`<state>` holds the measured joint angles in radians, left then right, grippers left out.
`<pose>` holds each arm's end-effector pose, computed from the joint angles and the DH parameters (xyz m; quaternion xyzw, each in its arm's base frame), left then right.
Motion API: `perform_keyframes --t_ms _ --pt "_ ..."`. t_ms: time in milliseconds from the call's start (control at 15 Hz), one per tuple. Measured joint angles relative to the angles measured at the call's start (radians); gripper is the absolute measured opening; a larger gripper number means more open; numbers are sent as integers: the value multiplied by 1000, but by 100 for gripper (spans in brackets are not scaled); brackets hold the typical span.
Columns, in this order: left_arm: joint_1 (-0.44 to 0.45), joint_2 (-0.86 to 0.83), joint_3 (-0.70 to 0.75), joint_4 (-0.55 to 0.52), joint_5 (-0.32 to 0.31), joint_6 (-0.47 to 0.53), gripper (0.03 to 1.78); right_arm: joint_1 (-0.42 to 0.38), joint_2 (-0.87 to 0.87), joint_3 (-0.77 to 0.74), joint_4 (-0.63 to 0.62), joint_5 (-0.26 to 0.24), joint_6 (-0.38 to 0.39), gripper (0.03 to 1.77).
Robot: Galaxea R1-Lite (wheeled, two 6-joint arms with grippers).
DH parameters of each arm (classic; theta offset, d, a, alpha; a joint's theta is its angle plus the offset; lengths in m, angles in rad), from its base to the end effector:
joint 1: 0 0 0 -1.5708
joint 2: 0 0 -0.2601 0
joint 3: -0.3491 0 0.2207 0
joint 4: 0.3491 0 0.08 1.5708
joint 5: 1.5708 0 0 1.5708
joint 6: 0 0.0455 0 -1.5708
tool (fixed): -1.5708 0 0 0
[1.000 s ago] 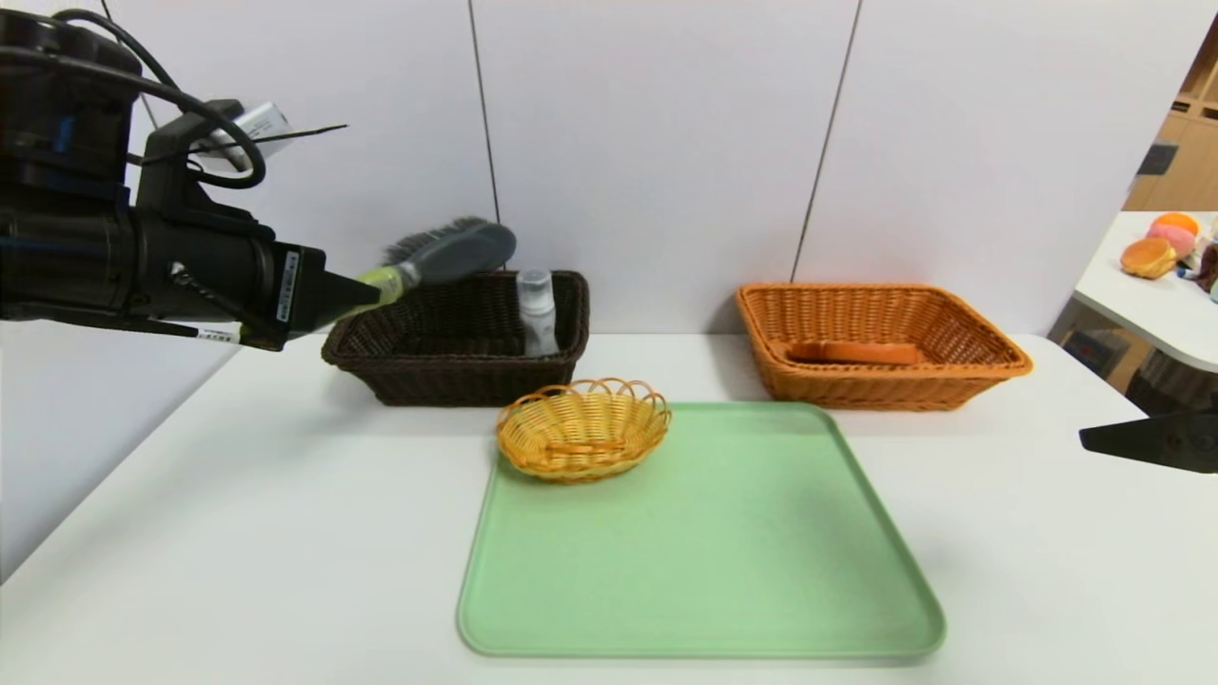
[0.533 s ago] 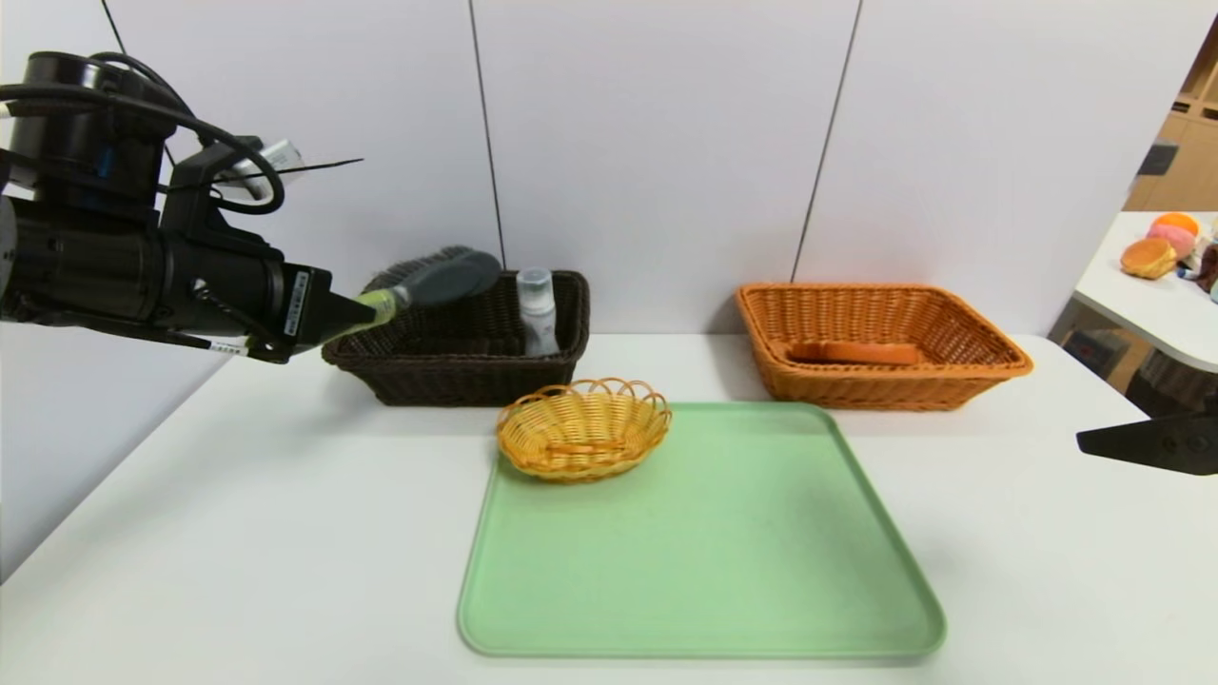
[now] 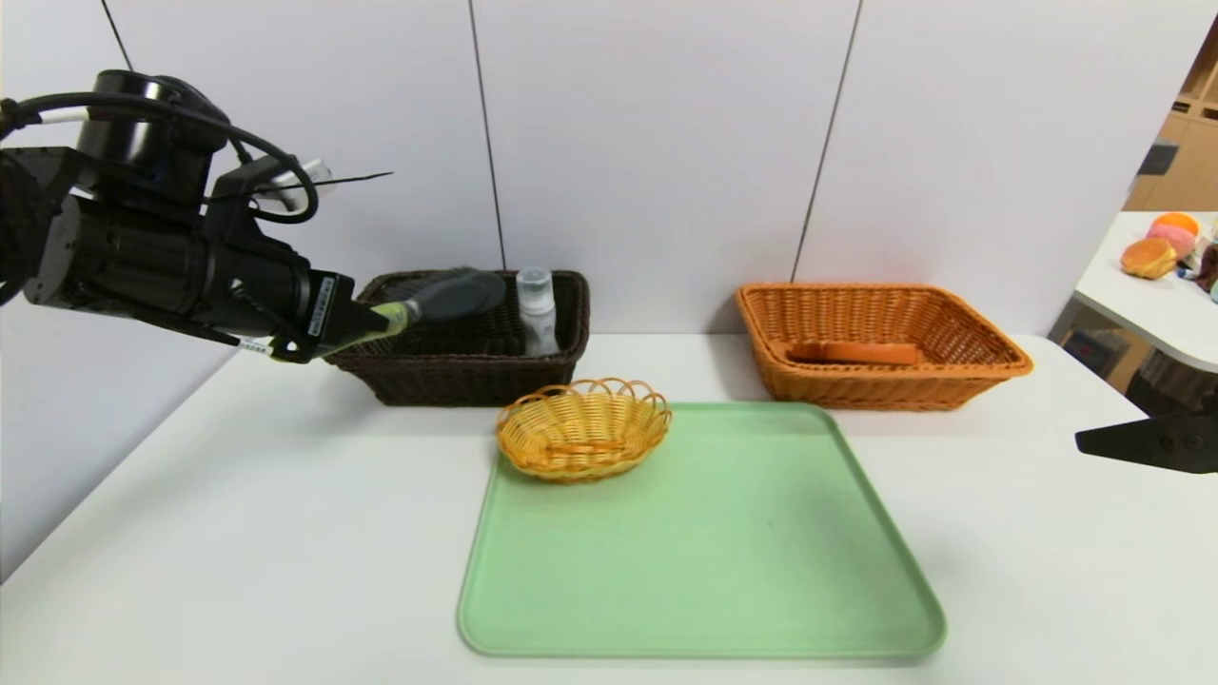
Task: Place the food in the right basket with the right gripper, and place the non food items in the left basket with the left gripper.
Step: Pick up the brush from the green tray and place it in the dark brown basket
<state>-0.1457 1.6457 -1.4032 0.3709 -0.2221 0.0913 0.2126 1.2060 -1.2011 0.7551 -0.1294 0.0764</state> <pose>0.3356 -0.0594 0.2113 0.0313 0.2934 -0.1879 0.9368 0.2023 0.0377 0.2313 -0.0276 0.3667 0.0246 0.9296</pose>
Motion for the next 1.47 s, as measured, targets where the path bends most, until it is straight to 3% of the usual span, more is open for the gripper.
perform_keyframes --t_ms 400,933,1000,1067,1200,1267,1467 --pt "0 108 -101 52 13 8 51 -1 5 0 0 0 5 170" --pt "0 155 -126 53 15 8 49 0 22 -1 -2 0 7 170" --pt "0 157 -129 53 14 8 13 0 23 -1 -1 0 8 170" --pt "-1 160 -133 51 15 8 5 0 23 -1 -2 0 7 170" --pt "-1 164 -143 52 15 7 5 0 24 -1 -2 0 8 170" --pt "-1 166 -147 53 16 7 10 0 24 -1 -2 0 8 170" --pt "-1 169 -153 53 19 6 61 0 24 0 -1 0 8 170"
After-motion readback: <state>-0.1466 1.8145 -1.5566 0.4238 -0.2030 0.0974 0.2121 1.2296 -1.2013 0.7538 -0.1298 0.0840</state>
